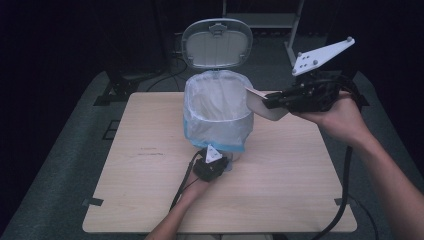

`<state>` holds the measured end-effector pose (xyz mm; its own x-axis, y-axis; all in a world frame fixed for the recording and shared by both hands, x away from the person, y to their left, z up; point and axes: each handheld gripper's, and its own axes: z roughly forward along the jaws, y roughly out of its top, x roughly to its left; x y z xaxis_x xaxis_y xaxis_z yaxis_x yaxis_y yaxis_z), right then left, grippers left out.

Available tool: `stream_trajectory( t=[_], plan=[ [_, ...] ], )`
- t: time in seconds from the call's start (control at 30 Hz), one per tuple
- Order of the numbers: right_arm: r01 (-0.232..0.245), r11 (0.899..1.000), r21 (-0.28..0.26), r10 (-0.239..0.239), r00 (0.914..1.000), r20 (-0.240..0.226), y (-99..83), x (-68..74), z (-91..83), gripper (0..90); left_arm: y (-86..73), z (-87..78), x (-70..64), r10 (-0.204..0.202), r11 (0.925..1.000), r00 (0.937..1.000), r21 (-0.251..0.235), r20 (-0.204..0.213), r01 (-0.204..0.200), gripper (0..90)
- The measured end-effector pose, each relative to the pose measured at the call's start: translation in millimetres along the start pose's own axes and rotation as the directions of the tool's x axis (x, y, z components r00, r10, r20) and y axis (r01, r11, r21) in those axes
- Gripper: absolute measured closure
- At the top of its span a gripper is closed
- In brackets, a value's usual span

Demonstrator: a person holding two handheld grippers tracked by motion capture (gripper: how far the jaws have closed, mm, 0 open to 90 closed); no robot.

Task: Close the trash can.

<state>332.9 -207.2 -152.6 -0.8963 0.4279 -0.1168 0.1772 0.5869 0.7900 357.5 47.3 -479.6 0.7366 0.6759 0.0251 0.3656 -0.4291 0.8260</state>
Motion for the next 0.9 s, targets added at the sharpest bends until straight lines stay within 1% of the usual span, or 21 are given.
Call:
stream_trajectory(
  t=[0.27, 0.33, 0.5, 0.63, 0.73, 0.9],
  plan=[
    [0.016, 1.000, -0.008, -0.016, 0.9998, -0.013, 18.4, -0.7, 11.4, 83.4, 0.0, 0.0, 0.0, -0.001, 1.0000, 1.0000, 0.000, 0.000, 0.001, 78.7],
    [0.026, 1.000, -0.005, -0.026, 0.9996, -0.015, 23.1, -1.2, 15.5, 83.4, 0.0, 0.0, 0.0, -0.001, 1.0000, 1.0000, 0.000, 0.000, 0.001, 78.6],
    [0.027, 1.000, 0.000, -0.027, 0.9994, -0.022, 32.1, -2.8, 24.6, 83.4, 0.0, 0.0, 0.1, 0.000, 1.0000, 1.0000, 0.000, 0.000, 0.000, 78.7],
    [0.038, 0.999, 0.008, -0.038, 0.9989, -0.029, 39.2, -4.1, 34.0, 83.4, 0.0, 0.0, 0.2, -0.001, 1.0000, 1.0000, 0.000, 0.000, 0.001, 78.7],
    [0.047, 0.999, 0.009, -0.047, 0.9983, -0.034, 43.5, -4.0, 41.0, 83.4, 0.0, 0.0, 0.2, -0.001, 1.0000, 1.0000, 0.000, 0.000, 0.001, 78.6],
    [0.048, 0.999, 0.022, -0.048, 0.9980, -0.041, 47.8, -6.2, 53.1, 83.4, 0.0, -0.1, 0.1, -0.001, 1.0000, 1.0000, 0.000, 0.000, 0.001, 78.6]
  ],
)
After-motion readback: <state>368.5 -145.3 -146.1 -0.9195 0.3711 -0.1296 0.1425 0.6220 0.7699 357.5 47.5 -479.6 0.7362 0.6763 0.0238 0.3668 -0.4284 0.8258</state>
